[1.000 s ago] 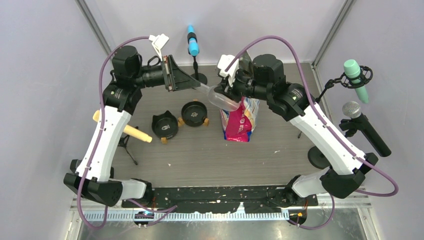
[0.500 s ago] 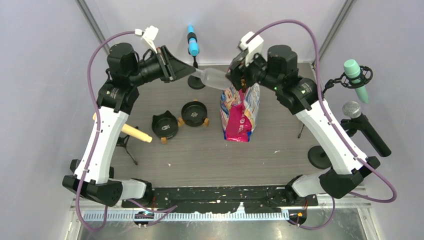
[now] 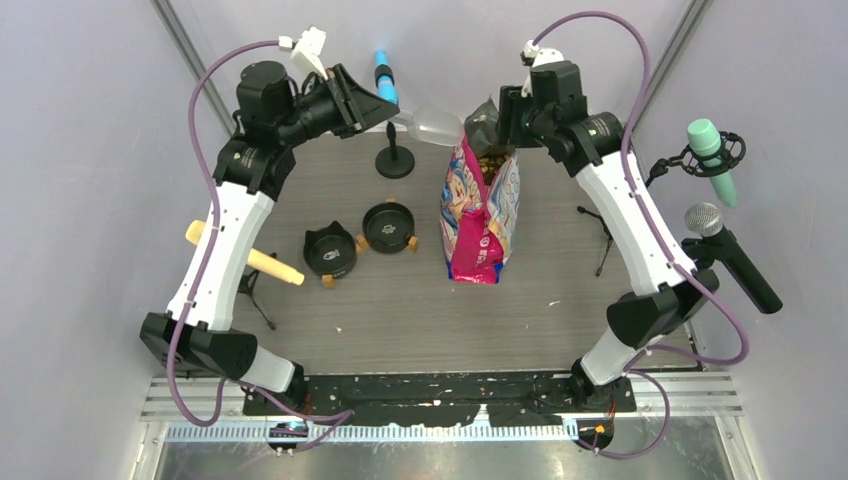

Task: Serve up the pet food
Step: Collect the pet food from the pet food bag.

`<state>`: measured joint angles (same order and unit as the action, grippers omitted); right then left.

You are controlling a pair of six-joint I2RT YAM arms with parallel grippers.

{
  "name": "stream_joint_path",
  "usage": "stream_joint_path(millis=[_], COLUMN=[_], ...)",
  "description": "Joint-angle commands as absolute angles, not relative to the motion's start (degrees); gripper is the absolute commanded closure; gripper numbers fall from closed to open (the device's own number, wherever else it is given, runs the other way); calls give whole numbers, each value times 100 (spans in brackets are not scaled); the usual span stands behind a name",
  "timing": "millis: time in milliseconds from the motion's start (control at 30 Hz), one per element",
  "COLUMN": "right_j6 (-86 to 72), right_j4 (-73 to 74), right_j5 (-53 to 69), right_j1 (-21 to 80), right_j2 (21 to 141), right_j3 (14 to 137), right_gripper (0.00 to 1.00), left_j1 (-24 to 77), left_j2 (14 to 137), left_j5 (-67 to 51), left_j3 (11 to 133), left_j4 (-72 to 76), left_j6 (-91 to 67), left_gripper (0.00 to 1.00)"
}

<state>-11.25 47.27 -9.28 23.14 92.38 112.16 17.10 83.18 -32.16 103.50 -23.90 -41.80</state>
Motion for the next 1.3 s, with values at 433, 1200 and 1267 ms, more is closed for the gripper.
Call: stream_joint_path(millis=[433, 1200, 1267], right_j6=[-1752, -990, -920], right_j4=[5597, 4592, 4550], right_j5=[-1743, -1062, -891], right_j1=[2329, 1252, 1248], right_j2=[9753, 8679, 8737], right_j3=[11435, 11039, 11116], right_gripper=[78, 95, 95], left_j1=[1993, 2563, 2596], left_j2=[8731, 9089, 9128], left_j5=[-3146, -3172, -3181], left_j3=[11066, 11516, 11569], left_j4=[-2150, -2215, -2238], left_j6=[-4425, -4570, -4570], left_gripper=[100, 100, 100])
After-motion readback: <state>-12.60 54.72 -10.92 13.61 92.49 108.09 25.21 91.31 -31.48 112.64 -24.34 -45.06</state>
